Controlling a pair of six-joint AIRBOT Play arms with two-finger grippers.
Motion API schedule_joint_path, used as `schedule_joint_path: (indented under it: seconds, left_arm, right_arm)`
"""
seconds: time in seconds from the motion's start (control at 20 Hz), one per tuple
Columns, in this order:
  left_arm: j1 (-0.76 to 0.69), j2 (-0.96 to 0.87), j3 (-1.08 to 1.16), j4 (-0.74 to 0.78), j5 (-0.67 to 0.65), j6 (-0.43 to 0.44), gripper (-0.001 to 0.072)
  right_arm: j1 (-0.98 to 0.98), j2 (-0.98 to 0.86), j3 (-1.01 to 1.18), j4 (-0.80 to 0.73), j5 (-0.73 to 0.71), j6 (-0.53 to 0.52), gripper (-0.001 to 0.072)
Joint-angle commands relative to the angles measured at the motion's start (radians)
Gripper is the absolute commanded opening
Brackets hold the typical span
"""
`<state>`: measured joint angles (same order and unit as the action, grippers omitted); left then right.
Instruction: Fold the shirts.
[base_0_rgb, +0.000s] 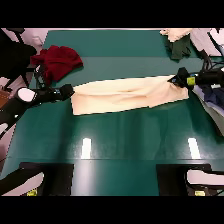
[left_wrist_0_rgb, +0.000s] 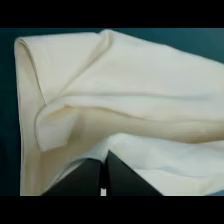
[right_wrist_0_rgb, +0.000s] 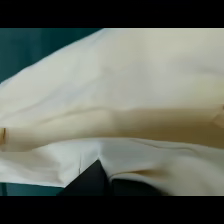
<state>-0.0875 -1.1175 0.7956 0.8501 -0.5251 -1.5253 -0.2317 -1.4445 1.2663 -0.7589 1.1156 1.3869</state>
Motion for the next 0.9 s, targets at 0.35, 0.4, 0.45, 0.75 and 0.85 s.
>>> schedule_joint_path:
  seconds: [0.35, 0.4, 0.45, 0.75, 0.85]
  left_arm:
    - [-0.031, -0.402, 0.253, -0.188, 0.315, 0.114, 0.0024]
    - [-0.029, -0.413, 0.27, -0.188, 0.332, 0.112, 0.0025]
    - [-0.021, -0.418, 0.28, -0.178, 0.339, 0.113, 0.0027]
    - [0.173, -0.42, 0.289, -0.171, 0.274, 0.12, 0.0511]
    - [0.237, -0.418, 0.299, -0.185, 0.175, 0.12, 0.051]
  right_arm:
    - [0.071, -0.385, 0.268, -0.002, -0.041, 0.066, 0.0169]
    - [0.065, -0.394, 0.274, -0.002, -0.039, 0.071, 0.0347]
    - [0.054, -0.39, 0.275, 0.0, -0.032, 0.071, 0.0472]
    - [-0.103, -0.256, 0.27, -0.163, 0.111, 0.067, 0.0577]
    - [-0.151, -0.235, 0.27, -0.227, 0.183, 0.063, 0.0593]
